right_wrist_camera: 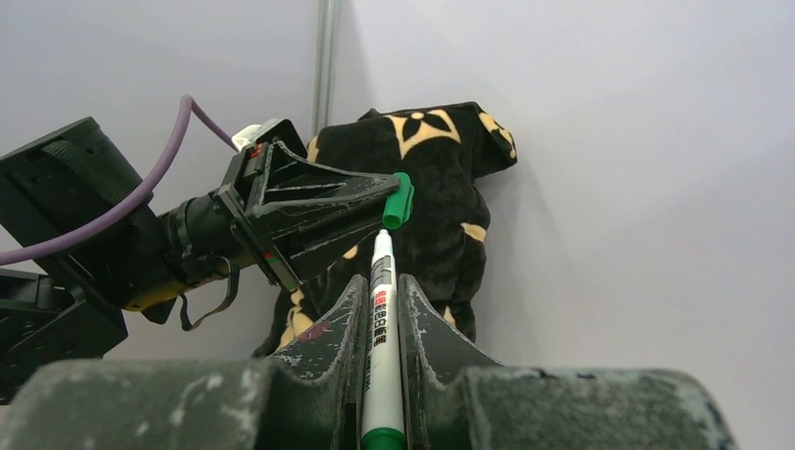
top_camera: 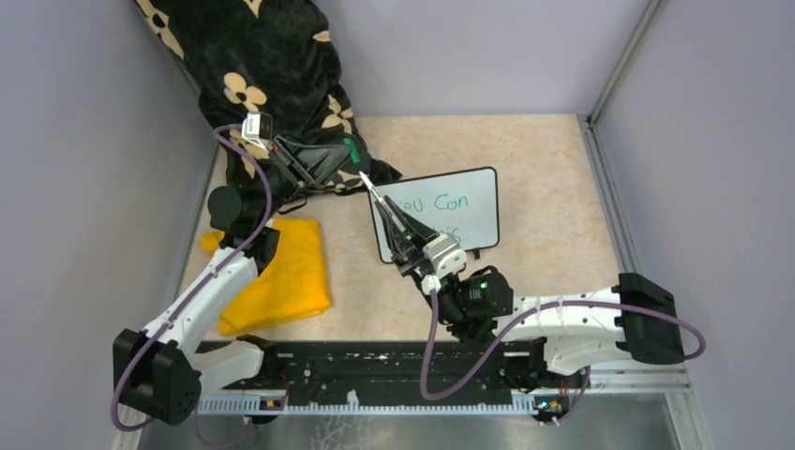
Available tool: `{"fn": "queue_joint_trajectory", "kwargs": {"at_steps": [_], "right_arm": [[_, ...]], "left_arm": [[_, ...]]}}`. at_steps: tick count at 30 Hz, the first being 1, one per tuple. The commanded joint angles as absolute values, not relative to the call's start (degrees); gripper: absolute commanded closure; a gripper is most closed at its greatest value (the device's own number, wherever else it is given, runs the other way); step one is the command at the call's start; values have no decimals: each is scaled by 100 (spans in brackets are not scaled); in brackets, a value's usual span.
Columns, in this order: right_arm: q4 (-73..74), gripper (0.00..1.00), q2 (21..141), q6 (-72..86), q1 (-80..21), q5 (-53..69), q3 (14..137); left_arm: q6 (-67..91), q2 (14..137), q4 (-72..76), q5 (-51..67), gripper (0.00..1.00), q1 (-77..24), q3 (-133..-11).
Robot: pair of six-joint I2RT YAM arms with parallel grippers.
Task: Write a sentence on the whiteboard
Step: Close the whiteboard marker at the center of the board.
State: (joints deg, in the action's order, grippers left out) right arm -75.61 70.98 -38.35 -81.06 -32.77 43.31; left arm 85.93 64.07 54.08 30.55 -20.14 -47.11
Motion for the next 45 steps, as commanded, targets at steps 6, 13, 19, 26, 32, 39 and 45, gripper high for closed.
{"fn": "queue_joint_trajectory", "kwargs": {"at_steps": [6, 13, 19, 26, 32, 39, 45], "right_arm": [[-7829, 100, 7143, -3762, -8178, -3276, 4654], [-8056, 100, 7256, -3861, -8174, -3402, 4702], [-8192, 100, 7274, -3926, -8174, -3483, 4676], [-8285, 100, 7259, -3946, -8169, -3520, 4641], [-8289, 100, 7230, -3929, -8182, -3493, 4640], [-8297, 100, 7240, -3955, -8209, -3487, 4646], [-8305, 100, 7240, -3965, -8218, -3493, 4649]], "left_arm": [[8609, 6310, 5657, 3156, 100, -2073, -4895], [8804, 6280, 5660, 2969, 100, -2208, -4811], [8892, 6177, 5580, 2718, 100, -2268, -4748], [8880, 6146, 5469, 2655, 100, -2316, -4748], [8812, 6102, 5323, 2587, 100, -2333, -4730], [8721, 6122, 5210, 2581, 100, -2376, -4736], [8655, 6154, 5165, 2594, 100, -2455, -4781]]}}
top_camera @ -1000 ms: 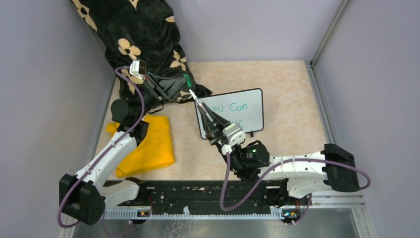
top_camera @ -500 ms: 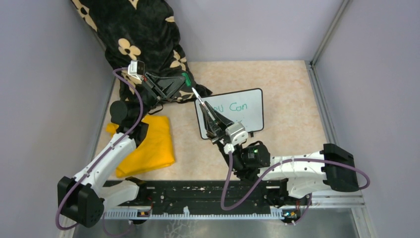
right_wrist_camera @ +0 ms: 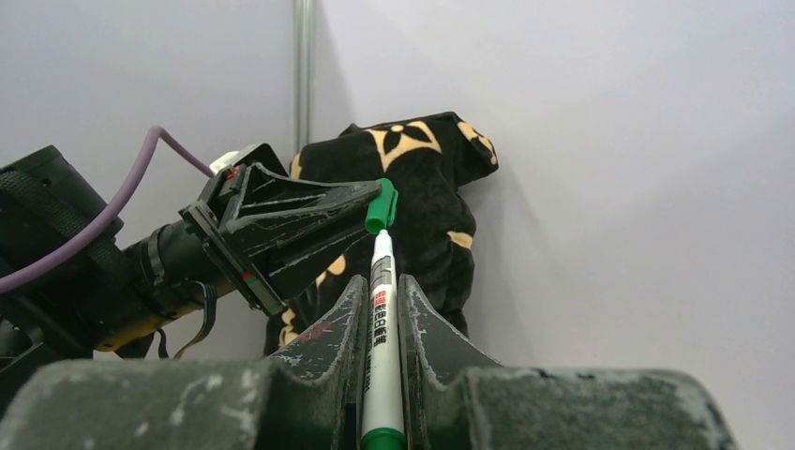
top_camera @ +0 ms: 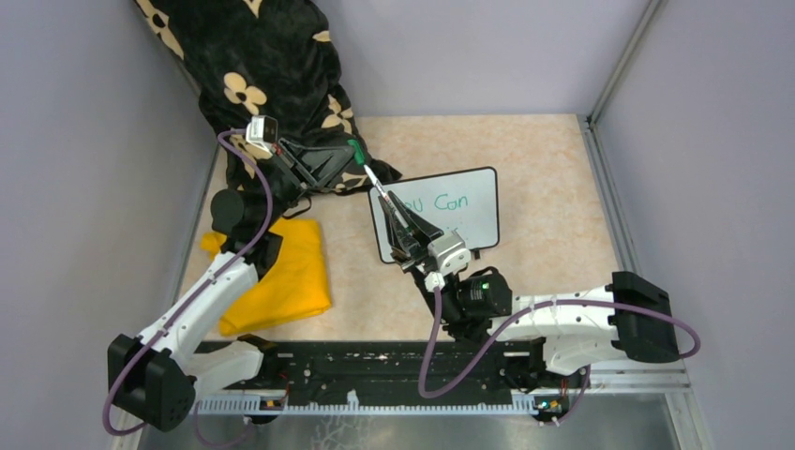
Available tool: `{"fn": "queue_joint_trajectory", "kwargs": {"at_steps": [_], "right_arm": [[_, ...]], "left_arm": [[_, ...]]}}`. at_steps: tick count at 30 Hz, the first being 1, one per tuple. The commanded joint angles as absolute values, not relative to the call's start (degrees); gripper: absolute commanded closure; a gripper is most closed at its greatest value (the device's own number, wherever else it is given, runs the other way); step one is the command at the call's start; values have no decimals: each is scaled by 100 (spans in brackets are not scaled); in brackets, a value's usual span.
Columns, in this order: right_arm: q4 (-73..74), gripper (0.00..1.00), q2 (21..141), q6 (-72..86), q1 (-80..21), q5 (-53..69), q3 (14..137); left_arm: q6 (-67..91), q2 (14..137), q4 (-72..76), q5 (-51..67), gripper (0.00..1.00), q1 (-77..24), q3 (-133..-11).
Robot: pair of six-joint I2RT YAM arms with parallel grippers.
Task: Write a sentence on the whiteboard
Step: Close the whiteboard marker at the center of the board.
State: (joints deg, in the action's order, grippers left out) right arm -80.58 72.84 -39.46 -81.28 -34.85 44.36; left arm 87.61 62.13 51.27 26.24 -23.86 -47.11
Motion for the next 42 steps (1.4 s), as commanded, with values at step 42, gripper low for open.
{"fn": "queue_joint_trajectory", "kwargs": {"at_steps": [42], "right_arm": [[-9136, 100, 7755, -4556, -8224, -3894, 4887]], "left_arm": [[8354, 5999, 4999, 2367, 100, -2951, -4628]]}}
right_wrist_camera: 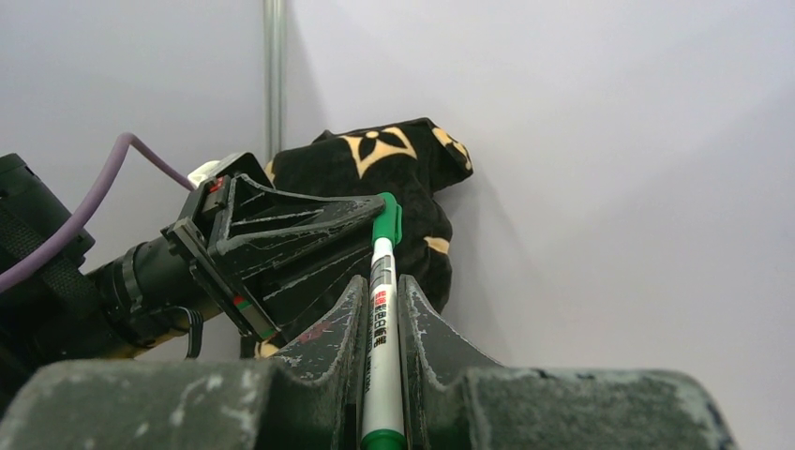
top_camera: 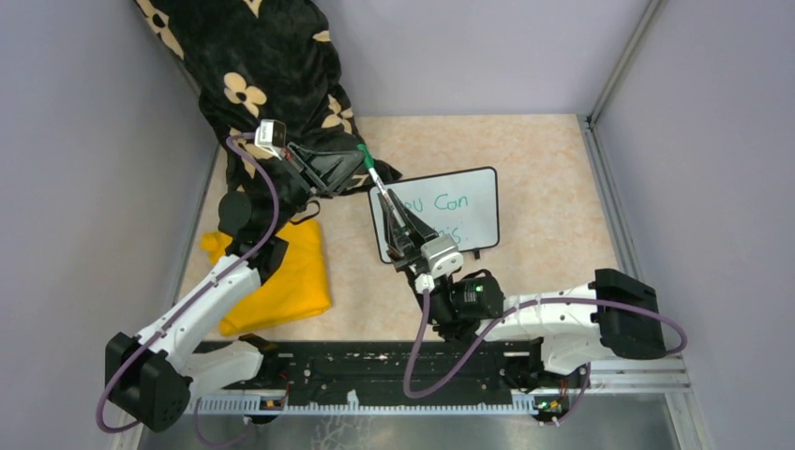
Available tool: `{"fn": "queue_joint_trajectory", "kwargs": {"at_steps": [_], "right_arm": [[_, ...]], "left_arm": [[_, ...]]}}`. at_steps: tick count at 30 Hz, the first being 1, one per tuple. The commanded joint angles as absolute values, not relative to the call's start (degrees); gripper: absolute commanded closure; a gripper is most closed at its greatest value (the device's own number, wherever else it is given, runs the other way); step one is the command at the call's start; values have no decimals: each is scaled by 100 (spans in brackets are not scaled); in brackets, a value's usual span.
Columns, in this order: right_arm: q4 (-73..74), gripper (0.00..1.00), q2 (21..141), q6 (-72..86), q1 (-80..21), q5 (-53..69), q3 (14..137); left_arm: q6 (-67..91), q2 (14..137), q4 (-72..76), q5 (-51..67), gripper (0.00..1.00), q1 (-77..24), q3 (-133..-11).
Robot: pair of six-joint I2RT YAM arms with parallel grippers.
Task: Write a sentence on the whiteboard
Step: Close the whiteboard marker at the center of the board.
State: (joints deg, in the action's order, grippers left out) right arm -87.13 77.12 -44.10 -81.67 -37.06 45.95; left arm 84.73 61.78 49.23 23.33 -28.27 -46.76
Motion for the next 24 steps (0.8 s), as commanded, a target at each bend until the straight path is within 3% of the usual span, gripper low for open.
{"fn": "queue_joint_trajectory", "kwargs": {"at_steps": [1, 24], "right_arm": [[-9166, 100, 7767, -4573, -8222, -3909, 4893], [-9866, 100, 7957, -4974, -8228, -4231, 4957]], "left_arm": [[8346, 5995, 4996, 2348, 100, -2979, -4612], [8198, 6063, 5185, 1912, 100, -3729, -4379]]}}
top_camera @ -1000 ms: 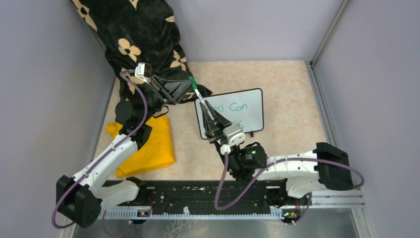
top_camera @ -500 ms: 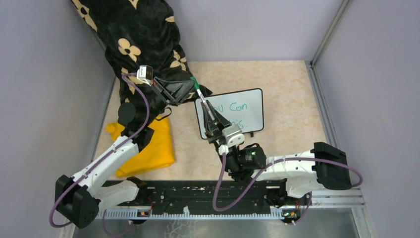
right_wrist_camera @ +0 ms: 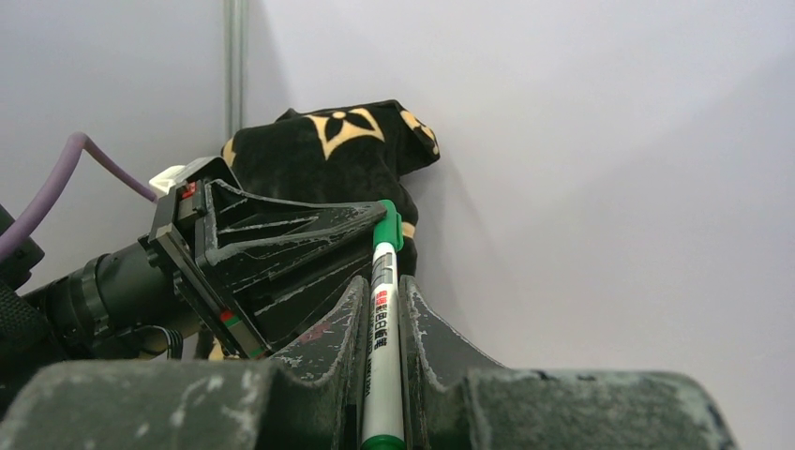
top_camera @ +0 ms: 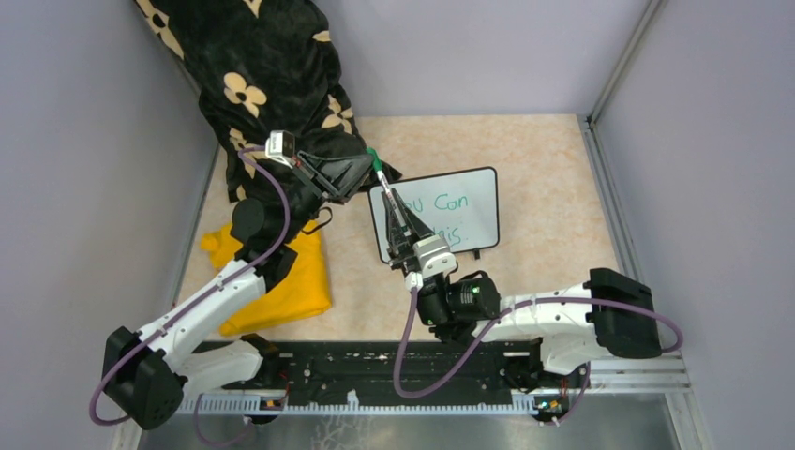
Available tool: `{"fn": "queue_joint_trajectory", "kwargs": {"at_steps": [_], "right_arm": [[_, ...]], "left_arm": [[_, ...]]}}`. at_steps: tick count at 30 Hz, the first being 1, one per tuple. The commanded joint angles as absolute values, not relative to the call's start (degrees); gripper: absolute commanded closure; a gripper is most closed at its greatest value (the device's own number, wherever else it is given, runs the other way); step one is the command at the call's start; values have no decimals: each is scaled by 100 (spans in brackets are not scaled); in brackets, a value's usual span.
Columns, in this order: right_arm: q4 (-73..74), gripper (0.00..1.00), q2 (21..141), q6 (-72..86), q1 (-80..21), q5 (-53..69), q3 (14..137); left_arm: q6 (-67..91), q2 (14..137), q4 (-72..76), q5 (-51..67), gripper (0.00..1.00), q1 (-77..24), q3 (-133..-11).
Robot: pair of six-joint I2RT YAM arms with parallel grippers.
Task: Write a sentence on the whiteboard
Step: Close the whiteboard marker at the center of the board.
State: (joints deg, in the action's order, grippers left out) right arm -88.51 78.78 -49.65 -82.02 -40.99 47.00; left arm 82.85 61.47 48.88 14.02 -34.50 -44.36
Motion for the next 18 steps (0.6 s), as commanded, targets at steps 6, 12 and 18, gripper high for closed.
{"fn": "queue_joint_trajectory", "kwargs": {"at_steps": [6, 12, 18], "right_arm": [[-9869, 100, 7952, -4992, -8227, -4245, 4948], [-9862, 100, 7954, -4990, -8222, -4257, 4957], [-9869, 100, 7935, -5005, -8229, -4265, 4948]], "left_arm": [[8153, 6051, 5188, 1913, 100, -3818, -4321], [8104, 6048, 5208, 1940, 100, -3923, -4298], [8018, 6042, 5208, 1995, 100, -4023, -4305]]}}
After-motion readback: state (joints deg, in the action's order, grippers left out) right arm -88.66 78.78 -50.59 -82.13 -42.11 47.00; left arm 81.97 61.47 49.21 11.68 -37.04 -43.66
